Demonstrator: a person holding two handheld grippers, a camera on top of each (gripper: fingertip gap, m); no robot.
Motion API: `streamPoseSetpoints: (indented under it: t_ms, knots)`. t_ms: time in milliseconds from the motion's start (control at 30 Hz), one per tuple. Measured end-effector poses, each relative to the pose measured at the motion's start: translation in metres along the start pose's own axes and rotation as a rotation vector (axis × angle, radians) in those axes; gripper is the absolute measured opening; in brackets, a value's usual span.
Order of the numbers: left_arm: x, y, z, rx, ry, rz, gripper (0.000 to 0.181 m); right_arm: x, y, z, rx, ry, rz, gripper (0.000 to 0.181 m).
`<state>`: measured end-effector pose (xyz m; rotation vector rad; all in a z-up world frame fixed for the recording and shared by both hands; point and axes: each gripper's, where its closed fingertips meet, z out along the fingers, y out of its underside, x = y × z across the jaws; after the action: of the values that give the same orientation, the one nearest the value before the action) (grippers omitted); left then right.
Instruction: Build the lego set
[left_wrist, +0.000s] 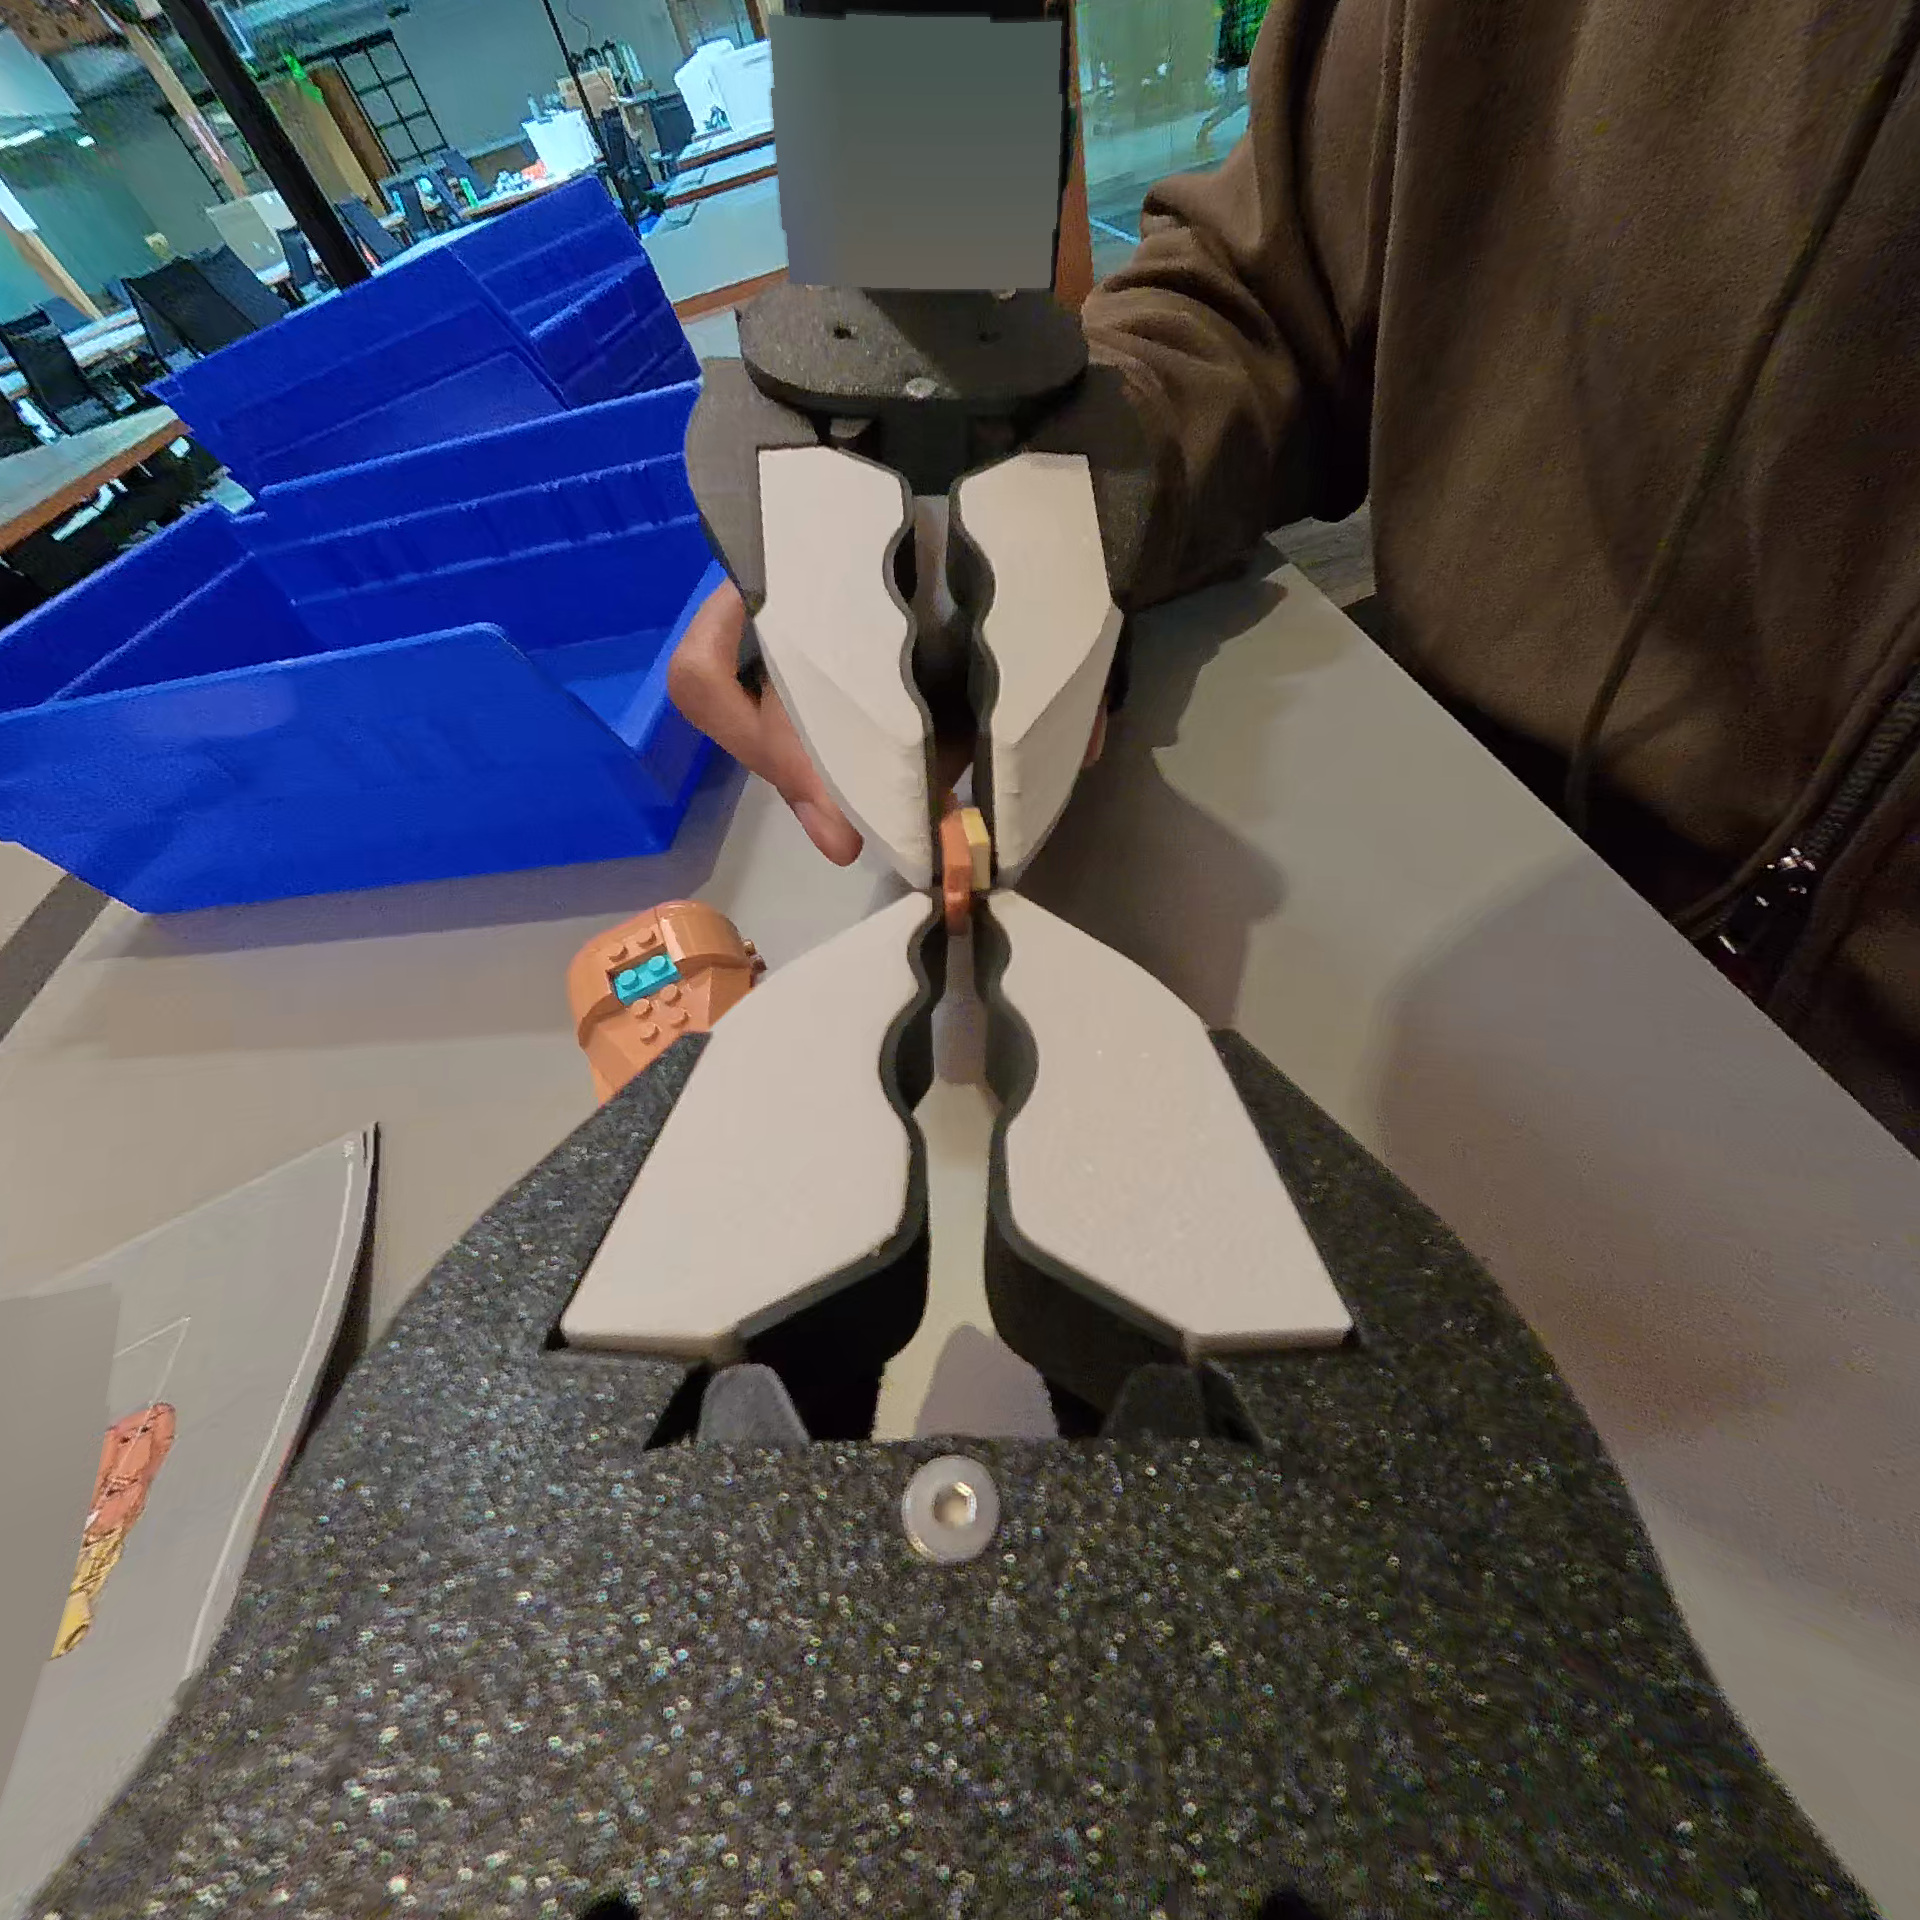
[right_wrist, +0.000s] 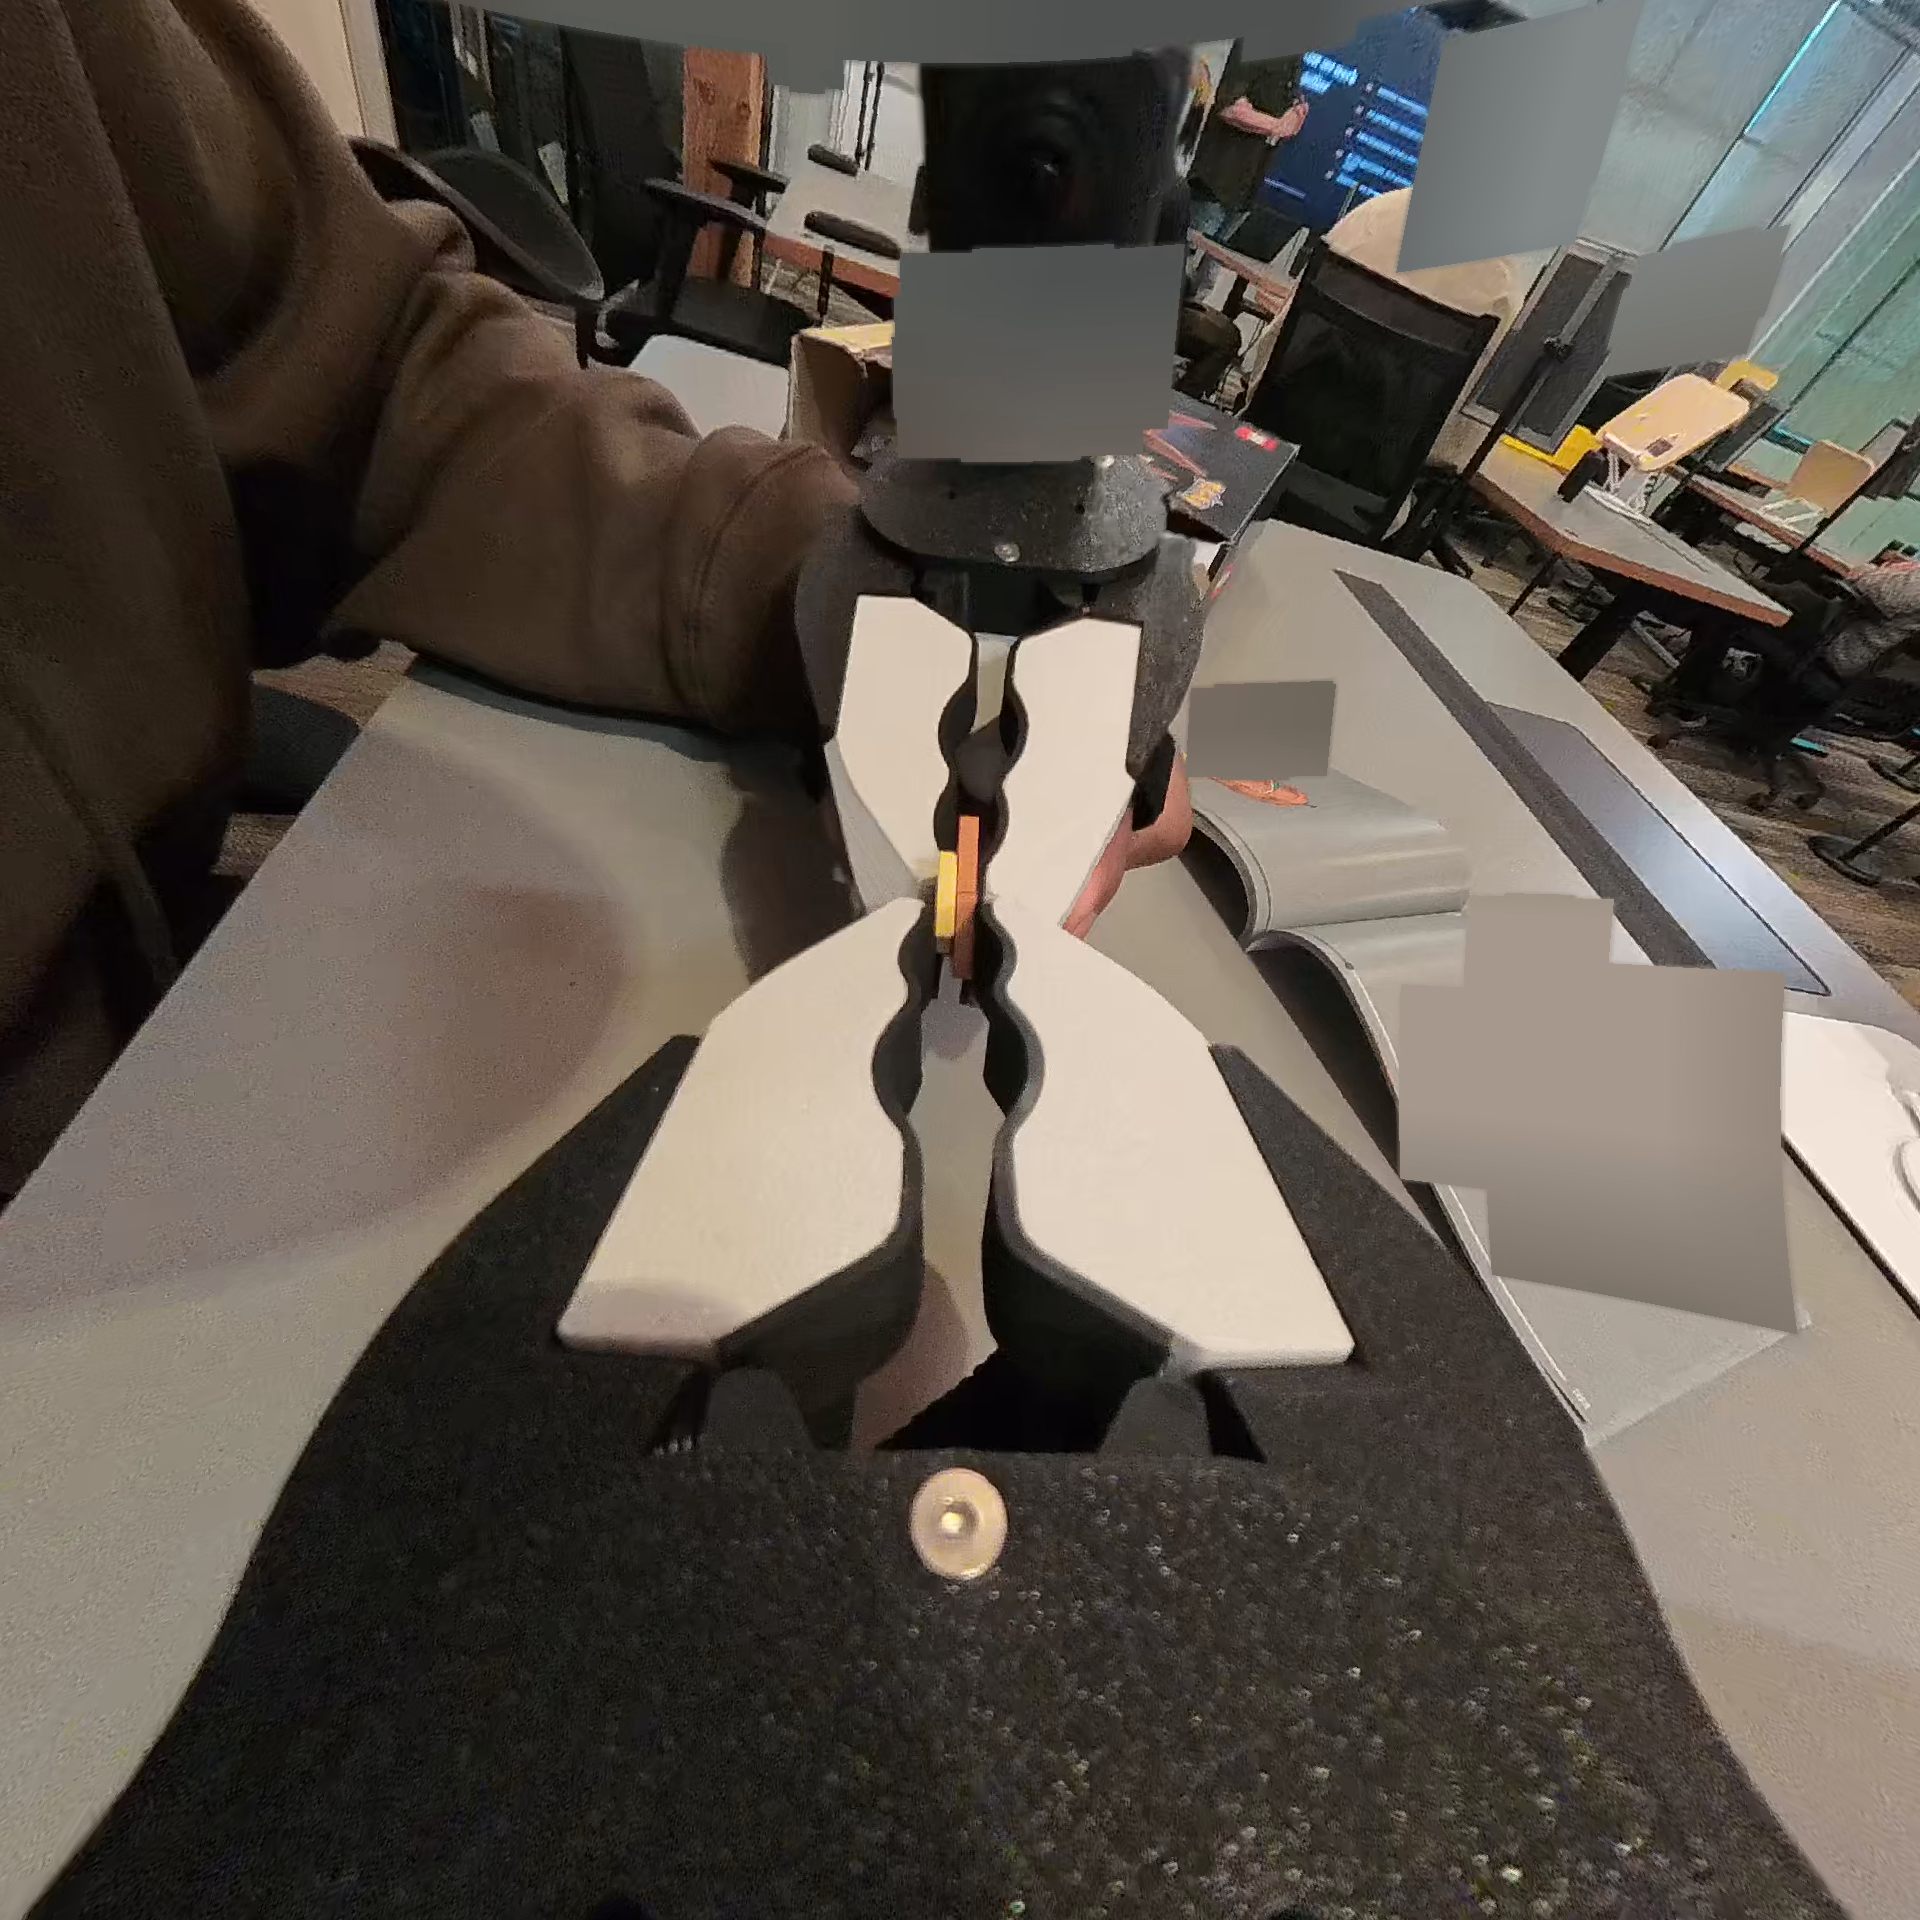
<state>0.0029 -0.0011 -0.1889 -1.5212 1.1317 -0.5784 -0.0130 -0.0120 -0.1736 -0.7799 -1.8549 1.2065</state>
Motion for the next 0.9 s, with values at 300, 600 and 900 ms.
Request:
streamPoseSetpoints:
  t_ms: [300, 600, 900]
  knots:
    - [-0.004, 0.000, 0.001, 0.008, -0.009, -0.060, 0.005, 0.004, 0.001, -0.001, -0.002, 0.014, 0.019, 0.007]
    - [-0.007, -0.001, 0.002, 0.035, -0.018, -0.090, 0.005, 0.008, -0.001, -0.002, 0.016, 0.020, 0.053, 0.007]
    - [-0.006, 0.008, 0.004, -0.039, -0.027, -0.042, 0.004, 0.010, 0.002, 0.000, -0.002, 0.029, 0.067, 0.014]
